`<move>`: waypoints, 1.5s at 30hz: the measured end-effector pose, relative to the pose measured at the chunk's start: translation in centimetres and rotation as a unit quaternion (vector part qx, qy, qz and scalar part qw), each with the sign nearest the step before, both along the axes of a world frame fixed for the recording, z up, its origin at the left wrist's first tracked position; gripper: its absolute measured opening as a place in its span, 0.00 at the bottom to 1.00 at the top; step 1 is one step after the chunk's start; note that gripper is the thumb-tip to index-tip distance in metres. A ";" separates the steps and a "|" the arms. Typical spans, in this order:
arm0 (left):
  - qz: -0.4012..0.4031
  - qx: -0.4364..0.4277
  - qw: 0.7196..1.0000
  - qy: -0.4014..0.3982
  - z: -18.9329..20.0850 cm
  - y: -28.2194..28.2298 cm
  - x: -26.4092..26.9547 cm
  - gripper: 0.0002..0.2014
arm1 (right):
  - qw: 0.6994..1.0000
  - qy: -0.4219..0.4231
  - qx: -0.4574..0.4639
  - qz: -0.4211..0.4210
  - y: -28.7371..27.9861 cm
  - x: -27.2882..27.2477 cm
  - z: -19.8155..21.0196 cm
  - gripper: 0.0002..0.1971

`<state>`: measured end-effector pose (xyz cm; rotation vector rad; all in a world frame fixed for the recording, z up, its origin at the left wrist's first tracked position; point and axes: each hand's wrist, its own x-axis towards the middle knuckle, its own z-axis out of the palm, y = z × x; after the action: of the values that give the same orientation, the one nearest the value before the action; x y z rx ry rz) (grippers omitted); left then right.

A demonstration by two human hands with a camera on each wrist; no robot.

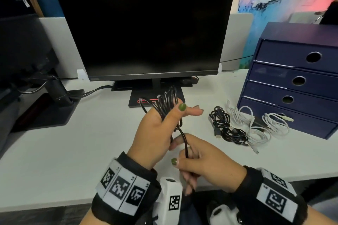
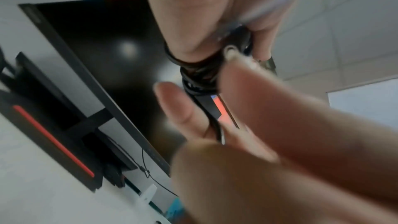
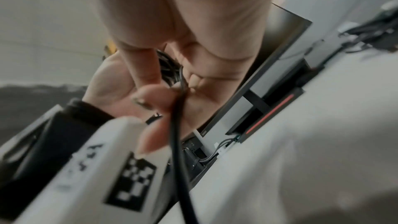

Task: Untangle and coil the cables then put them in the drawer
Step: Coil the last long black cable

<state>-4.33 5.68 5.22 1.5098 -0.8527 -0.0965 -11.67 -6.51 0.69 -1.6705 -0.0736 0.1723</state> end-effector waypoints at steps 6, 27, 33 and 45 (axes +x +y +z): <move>0.075 0.213 0.961 -0.159 -1.7 0.4 2.1 0.18 | 0.987 -0.044 -0.156 -0.009 -1.2 -1.1 2.3 0.07; -0.284 -0.199 0.923 0.167 0.2 -0.1 -0.3 0.16 | 0.977 -0.150 0.024 -0.148 -2.0 1.3 3.4 0.13; -0.018 -0.070 0.997 -0.012 -0.1 0.3 0.4 0.21 | 0.998 -0.031 -0.047 0.019 0.0 -0.2 0.6 0.10; 0.022 0.241 0.961 -0.137 -2.5 0.5 2.3 0.25 | 0.966 -0.140 -0.205 -0.078 -3.3 -2.0 5.5 0.15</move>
<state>-2.05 6.14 2.70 2.0311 -1.0682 -0.0651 -13.71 -9.80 6.17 -2.0979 -0.1243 -0.1824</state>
